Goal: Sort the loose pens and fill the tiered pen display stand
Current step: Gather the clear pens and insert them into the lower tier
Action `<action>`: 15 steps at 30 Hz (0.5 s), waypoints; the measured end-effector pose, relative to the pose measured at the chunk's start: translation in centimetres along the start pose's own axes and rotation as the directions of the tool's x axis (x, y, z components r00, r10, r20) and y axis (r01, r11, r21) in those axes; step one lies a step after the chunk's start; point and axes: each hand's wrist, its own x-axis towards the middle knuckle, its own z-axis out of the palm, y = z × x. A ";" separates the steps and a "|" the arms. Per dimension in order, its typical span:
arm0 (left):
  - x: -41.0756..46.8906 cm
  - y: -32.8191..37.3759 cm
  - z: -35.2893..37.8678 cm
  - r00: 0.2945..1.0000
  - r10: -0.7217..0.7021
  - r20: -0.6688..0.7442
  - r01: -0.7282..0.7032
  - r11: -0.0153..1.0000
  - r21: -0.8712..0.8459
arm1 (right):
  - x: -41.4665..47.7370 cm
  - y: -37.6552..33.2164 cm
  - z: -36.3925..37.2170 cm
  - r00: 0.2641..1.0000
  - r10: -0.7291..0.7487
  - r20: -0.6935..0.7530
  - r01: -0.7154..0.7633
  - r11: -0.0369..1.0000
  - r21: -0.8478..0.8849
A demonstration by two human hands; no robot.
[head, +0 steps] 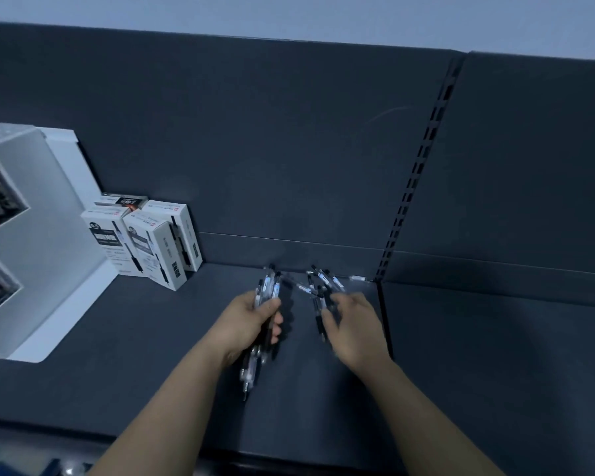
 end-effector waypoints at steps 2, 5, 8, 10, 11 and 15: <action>-0.2 0.1 -0.6 0.999 0.043 0.007 -0.042 0.994 -0.104 | 0.4 -1.5 -0.1 0.999 -0.036 -0.022 0.037 0.995 0.091; -0.4 0.4 -1.8 0.995 0.094 -0.014 -0.095 0.978 -0.186 | 0.5 -4.2 0.0 0.994 -0.109 -0.022 0.111 0.945 0.308; -0.5 0.8 -3.8 0.989 0.145 -0.014 -0.145 0.973 -0.178 | -0.1 -7.3 0.5 0.973 -0.155 0.173 0.056 0.879 0.474; -0.8 1.2 -5.4 0.983 0.180 0.024 -0.176 0.978 -0.110 | -0.4 -9.4 1.2 0.959 -0.173 0.226 0.029 0.849 0.527; -1.1 1.3 -6.2 0.981 0.187 0.047 -0.183 0.980 -0.071 | -0.4 -10.4 1.7 0.963 -0.167 0.210 0.025 0.833 0.552; -2.2 1.6 -9.9 0.969 0.191 0.154 -0.198 0.980 0.033 | 0.3 -14.8 2.9 0.988 -0.087 0.125 0.001 0.826 0.564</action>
